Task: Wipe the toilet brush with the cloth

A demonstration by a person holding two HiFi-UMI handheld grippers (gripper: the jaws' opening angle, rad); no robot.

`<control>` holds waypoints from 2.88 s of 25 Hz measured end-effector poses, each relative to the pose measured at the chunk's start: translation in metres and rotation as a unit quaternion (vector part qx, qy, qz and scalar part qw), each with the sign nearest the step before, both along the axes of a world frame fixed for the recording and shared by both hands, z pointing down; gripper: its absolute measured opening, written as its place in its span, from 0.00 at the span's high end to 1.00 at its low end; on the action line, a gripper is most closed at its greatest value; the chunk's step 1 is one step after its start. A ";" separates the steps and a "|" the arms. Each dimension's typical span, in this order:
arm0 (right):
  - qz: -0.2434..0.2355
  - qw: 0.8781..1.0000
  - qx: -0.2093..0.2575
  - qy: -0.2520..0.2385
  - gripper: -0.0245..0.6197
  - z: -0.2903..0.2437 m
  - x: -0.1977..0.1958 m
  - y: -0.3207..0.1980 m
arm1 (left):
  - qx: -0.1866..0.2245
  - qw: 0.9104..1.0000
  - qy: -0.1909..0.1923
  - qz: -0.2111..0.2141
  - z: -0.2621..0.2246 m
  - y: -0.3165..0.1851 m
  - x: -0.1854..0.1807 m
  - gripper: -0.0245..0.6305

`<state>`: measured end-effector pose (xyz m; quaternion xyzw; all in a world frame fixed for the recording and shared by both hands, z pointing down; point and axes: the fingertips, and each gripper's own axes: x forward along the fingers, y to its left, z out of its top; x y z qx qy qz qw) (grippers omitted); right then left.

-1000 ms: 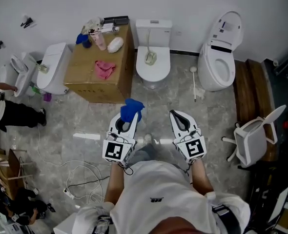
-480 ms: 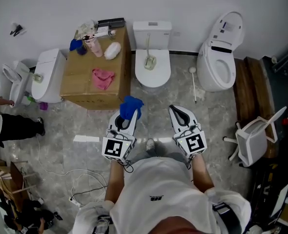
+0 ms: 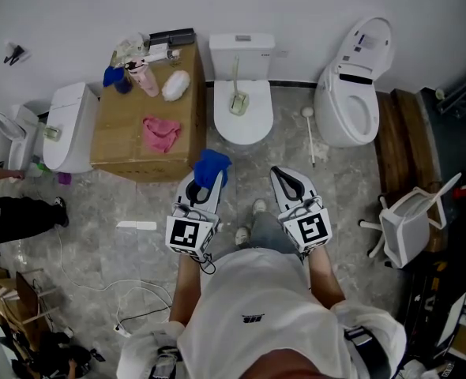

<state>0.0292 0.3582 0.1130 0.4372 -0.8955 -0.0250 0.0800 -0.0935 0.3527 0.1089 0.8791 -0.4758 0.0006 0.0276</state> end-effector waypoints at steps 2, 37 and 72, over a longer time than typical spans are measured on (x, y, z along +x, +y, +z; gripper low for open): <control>0.000 1.000 0.000 0.000 0.97 0.001 0.000 -0.009 | -0.001 1.000 -0.001 0.001 0.002 -0.010 0.001 0.82; -0.067 0.991 -0.116 0.015 0.97 0.119 0.039 -0.332 | -0.110 0.993 -0.031 -0.036 0.112 -0.319 0.049 0.82; -0.067 0.979 -0.183 0.060 0.97 0.326 0.004 -0.463 | -0.189 0.980 -0.060 0.007 0.318 -0.455 0.043 0.87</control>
